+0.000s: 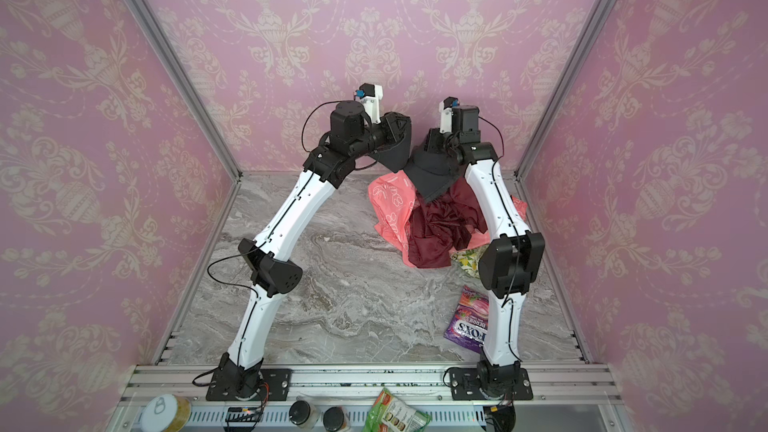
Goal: Pick out a specific cloth from the pile
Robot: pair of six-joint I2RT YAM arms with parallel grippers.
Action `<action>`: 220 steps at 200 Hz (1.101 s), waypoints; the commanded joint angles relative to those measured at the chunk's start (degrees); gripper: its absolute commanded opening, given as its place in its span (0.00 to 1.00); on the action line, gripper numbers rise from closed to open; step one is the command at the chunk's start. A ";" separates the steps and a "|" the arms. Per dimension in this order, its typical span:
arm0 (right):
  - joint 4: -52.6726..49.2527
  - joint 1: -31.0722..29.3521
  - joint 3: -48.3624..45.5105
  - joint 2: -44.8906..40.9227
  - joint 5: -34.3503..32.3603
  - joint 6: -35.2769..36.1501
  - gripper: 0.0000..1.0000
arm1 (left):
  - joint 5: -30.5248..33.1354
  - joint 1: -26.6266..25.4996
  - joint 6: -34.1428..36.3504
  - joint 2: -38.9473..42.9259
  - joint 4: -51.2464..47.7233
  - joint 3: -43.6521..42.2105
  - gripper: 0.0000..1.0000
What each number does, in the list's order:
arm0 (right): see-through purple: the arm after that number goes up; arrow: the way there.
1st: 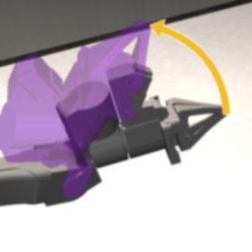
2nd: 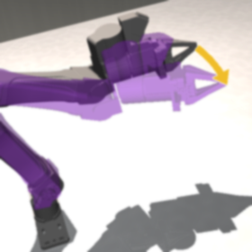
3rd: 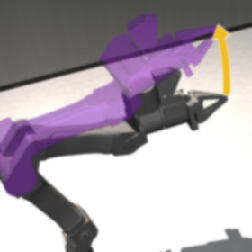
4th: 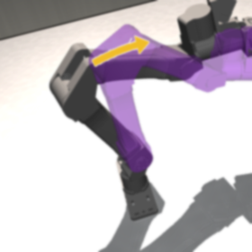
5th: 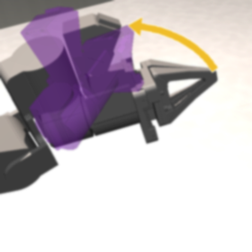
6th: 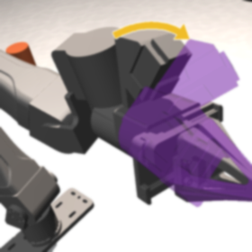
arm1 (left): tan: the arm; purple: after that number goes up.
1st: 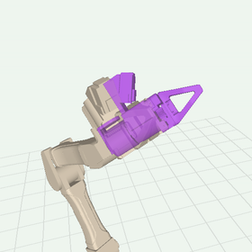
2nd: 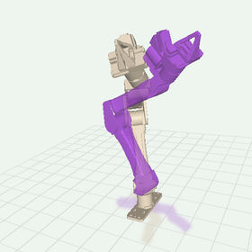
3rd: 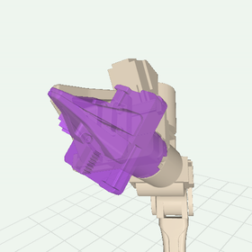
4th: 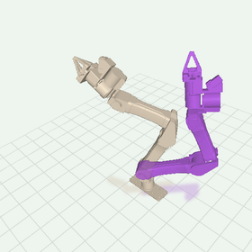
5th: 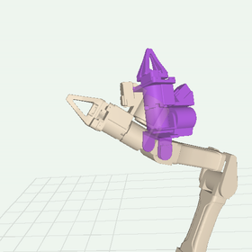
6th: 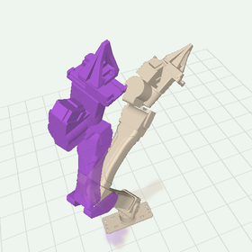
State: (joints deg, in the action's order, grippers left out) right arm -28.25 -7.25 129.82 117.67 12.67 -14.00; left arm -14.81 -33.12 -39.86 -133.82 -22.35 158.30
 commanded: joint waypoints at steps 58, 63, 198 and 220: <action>10.47 -0.53 25.58 6.32 7.16 -7.75 0.00 | -2.77 5.28 0.72 4.11 7.98 3.94 0.00; 11.46 -0.61 25.65 5.73 7.31 -8.01 0.00 | -2.70 5.41 0.83 4.43 8.45 3.95 0.00; 26.88 -6.46 -50.68 -44.96 5.64 -7.40 0.00 | -6.21 -0.77 -1.58 19.38 13.83 -23.60 0.00; 32.59 -6.54 -67.49 -48.92 4.88 -9.76 0.00 | -5.38 -1.96 -2.23 24.12 19.23 -39.83 0.00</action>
State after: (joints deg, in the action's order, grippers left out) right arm -3.70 -13.39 76.42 69.30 18.83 -20.88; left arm -19.25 -34.22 -40.42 -112.64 -9.50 131.61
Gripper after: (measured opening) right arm 0.064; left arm 0.071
